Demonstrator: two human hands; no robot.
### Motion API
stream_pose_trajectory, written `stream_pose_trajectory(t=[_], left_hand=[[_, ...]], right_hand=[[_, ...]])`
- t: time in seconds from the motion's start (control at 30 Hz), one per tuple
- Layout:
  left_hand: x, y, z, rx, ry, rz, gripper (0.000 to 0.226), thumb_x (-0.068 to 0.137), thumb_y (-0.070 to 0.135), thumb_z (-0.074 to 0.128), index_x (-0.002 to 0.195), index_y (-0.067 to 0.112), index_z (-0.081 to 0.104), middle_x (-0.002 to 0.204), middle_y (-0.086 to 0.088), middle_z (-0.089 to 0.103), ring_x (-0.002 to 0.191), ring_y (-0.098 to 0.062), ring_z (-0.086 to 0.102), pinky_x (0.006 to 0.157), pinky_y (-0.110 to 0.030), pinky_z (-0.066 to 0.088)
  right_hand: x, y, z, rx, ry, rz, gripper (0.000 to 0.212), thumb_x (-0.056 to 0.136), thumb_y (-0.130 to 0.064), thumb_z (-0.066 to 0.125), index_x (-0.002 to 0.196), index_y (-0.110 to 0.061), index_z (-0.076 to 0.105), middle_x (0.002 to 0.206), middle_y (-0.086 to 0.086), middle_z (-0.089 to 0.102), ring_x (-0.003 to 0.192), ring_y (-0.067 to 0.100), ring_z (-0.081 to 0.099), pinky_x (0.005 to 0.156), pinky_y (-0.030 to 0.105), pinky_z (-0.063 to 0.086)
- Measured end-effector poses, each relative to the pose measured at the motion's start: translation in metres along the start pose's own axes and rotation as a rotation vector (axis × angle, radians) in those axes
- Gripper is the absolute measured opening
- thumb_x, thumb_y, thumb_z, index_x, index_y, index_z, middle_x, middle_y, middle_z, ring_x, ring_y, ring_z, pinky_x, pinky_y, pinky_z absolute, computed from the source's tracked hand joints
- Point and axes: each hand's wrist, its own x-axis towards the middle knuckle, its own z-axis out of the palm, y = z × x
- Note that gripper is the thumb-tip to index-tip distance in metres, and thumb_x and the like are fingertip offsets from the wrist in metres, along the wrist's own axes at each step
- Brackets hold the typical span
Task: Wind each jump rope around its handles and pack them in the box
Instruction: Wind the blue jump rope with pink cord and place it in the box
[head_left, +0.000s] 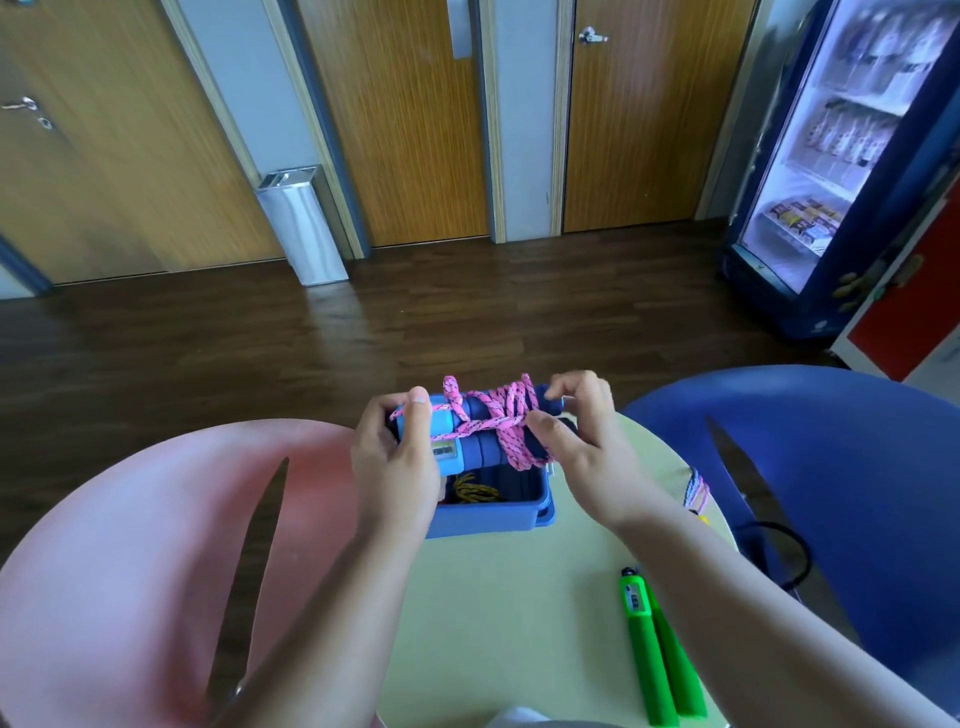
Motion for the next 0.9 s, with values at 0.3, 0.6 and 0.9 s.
stream_pose_trajectory(t=[0.3, 0.6, 0.9], left_hand=[[-0.002, -0.002, -0.003, -0.032, -0.072, -0.090, 0.020, 0.084, 0.044, 0.058, 0.078, 0.025, 0.062, 0.073, -0.015, 0.049, 0.050, -0.027, 0.044, 0.038, -0.026, 0.032], [-0.001, 0.003, -0.021, -0.030, -0.323, -0.036, 0.021, 0.089, 0.042, 0.061, 0.106, 0.033, 0.068, 0.097, -0.026, 0.064, 0.061, -0.034, 0.063, 0.046, -0.028, 0.040], [-0.010, 0.008, -0.010, -0.279, -0.315, -0.177, 0.009, 0.082, 0.026, 0.070, 0.085, 0.023, 0.078, 0.123, -0.013, 0.068, 0.108, -0.025, 0.061, 0.078, -0.041, 0.053]], right_hand=[[-0.005, 0.007, 0.001, -0.025, -0.031, 0.012, 0.015, 0.101, -0.041, 0.040, 0.109, -0.031, 0.049, 0.072, 0.004, 0.052, 0.064, 0.015, 0.046, 0.062, 0.047, 0.044], [-0.006, 0.005, -0.006, 0.306, -0.166, 0.153, 0.041, 0.106, -0.050, 0.035, 0.138, -0.027, 0.047, 0.106, -0.005, 0.070, 0.090, 0.004, 0.070, 0.076, 0.021, 0.054], [0.018, 0.002, -0.002, 0.494, -0.053, 0.745, 0.043, 0.109, -0.042, 0.043, 0.121, -0.006, 0.063, 0.110, 0.020, 0.074, 0.093, 0.035, 0.075, 0.070, 0.049, 0.064]])
